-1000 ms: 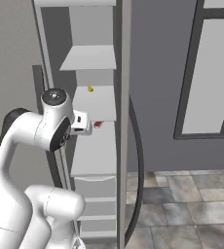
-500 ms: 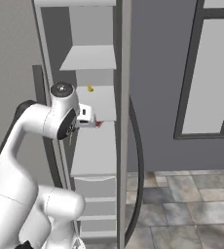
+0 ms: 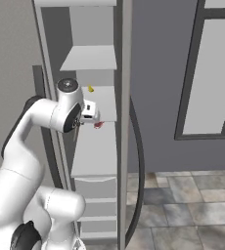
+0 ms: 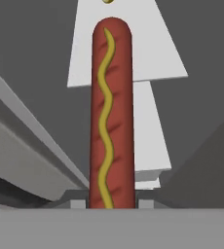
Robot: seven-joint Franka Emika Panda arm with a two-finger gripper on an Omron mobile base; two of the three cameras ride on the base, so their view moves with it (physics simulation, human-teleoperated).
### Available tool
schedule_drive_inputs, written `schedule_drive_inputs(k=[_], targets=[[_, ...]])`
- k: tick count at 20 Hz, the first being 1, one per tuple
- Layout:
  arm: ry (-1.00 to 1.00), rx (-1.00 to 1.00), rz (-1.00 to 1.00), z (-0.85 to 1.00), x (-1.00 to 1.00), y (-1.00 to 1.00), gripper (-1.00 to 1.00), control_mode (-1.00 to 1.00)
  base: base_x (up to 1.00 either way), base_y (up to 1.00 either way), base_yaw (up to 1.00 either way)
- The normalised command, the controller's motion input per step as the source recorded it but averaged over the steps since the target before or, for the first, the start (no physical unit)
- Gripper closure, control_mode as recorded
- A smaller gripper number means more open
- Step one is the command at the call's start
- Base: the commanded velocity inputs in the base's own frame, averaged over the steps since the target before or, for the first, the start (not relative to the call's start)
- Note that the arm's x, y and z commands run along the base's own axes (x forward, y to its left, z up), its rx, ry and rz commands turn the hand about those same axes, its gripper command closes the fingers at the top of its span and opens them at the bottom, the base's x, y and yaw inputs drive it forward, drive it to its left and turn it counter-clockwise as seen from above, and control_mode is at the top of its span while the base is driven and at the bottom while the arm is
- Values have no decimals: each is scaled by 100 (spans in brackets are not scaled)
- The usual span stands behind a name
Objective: Store the hot dog in the freezer for long-term storage. Close the freezer door after placing the cooked food.
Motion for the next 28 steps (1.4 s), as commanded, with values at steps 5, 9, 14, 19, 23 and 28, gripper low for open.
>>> schedule_drive_inputs(k=[5,9,14,19,23,28], targets=[[0,0,0,-13,37,-5,100,-100,0,0,0],[0,0,0,-7,31,0,100,-100,0,0,0],[0,0,0,-2,29,0,100,-100,0,0,0],[0,2,0,-15,23,-1,100,-100,0,0,0],[0,1,0,-24,14,-1,100,-100,0,0,0],[0,0,0,-19,28,0,100,-100,0,0,0]])
